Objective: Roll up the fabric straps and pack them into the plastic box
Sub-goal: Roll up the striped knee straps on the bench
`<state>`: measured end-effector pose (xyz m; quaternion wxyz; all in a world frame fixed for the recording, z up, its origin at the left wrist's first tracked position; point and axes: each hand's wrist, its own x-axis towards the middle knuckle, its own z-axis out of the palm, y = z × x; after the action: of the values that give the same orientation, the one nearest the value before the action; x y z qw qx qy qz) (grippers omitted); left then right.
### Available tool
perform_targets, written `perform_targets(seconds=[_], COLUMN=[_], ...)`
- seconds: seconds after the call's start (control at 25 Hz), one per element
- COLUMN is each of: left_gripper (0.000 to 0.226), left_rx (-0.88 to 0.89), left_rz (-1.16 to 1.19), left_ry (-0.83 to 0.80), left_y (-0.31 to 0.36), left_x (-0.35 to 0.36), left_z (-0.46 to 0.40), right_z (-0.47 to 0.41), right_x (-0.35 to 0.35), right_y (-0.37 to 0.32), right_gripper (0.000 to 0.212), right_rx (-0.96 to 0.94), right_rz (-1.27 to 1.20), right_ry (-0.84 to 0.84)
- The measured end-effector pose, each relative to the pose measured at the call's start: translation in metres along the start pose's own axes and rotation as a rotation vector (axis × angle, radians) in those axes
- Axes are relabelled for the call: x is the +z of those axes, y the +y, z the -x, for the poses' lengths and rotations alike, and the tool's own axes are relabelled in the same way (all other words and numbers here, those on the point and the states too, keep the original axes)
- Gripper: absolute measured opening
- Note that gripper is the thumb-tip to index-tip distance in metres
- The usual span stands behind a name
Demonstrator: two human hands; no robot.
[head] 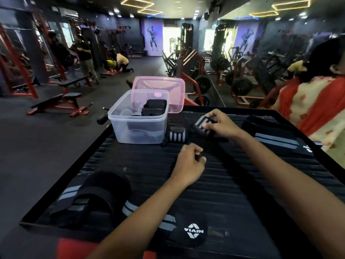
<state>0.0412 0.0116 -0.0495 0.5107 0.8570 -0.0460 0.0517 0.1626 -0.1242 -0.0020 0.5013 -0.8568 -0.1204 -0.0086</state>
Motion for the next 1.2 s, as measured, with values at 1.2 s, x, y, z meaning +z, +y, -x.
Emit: perform_targets(seconds=[1.2], left_gripper=[0.038], left_rx=[-0.097], left_rz=[0.341], left_ry=[0.087], left_y=[-0.03], left_x=[-0.036], left_z=[-0.104], right_z=[-0.019], right_x=[0.033], right_y=[0.05], right_gripper=[0.018], right_rx=[0.113], right_rz=[-0.773], right_ry=[0.169])
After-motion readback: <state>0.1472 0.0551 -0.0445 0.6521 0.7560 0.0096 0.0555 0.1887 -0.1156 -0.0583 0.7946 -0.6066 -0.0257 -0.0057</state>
